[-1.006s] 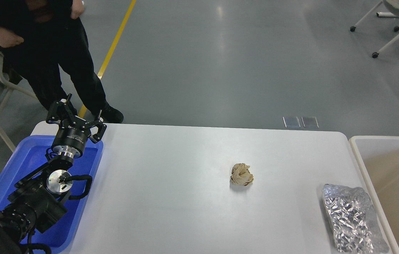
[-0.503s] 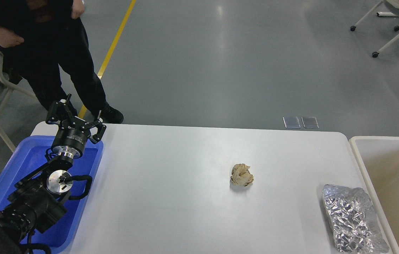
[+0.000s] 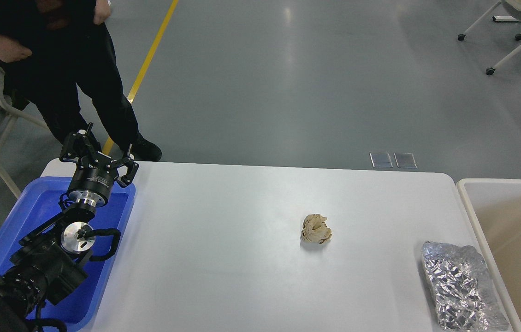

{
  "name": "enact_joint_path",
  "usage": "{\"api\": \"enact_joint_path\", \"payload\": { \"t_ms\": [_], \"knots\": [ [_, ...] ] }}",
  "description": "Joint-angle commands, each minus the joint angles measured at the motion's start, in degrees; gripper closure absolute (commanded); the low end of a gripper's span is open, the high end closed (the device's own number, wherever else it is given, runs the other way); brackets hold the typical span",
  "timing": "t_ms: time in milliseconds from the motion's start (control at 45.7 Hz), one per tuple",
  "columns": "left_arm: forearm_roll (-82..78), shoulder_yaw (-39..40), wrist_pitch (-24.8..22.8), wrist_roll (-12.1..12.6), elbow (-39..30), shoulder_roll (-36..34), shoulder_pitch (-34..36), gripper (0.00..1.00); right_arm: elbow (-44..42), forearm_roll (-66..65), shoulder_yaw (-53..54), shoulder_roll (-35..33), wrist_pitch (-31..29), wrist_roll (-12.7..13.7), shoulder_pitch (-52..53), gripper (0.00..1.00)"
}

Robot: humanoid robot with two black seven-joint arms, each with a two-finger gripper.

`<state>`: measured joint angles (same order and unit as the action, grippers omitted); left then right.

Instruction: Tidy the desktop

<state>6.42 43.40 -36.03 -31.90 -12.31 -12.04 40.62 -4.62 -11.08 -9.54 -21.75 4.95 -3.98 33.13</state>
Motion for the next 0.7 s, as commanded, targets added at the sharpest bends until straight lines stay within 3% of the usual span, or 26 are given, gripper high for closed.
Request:
{"api": "enact_joint_path", "payload": {
  "t_ms": [0, 87, 175, 219, 678],
  "knots": [
    [0.0, 0.02, 0.0, 0.0, 0.0, 0.0, 0.07, 0.0, -0.3, 0.27, 0.13, 0.92, 0.59, 0.02, -0.61, 0.78],
    [0.0, 0.02, 0.0, 0.0, 0.0, 0.0, -0.02, 0.0, -0.39, 0.27, 0.05, 0.83, 0.76, 0.02, -1.4, 0.51],
    [0.0, 0.02, 0.0, 0.0, 0.0, 0.0, -0.02, 0.0, -0.3, 0.27, 0.05, 0.92, 2.95, -0.07, -1.49, 0.14],
    [0.08, 0.01, 0.0, 0.0, 0.0, 0.0, 0.07, 0.0, -0.3, 0.27, 0.05, 0.92, 4.1, -0.07, -1.49, 0.03],
    [0.0, 0.02, 0.0, 0.0, 0.0, 0.0, -0.01, 0.0, 0.14, 0.71, 0.92, 2.32, 2.09, 0.02, 1.58, 0.01]
  ]
}}
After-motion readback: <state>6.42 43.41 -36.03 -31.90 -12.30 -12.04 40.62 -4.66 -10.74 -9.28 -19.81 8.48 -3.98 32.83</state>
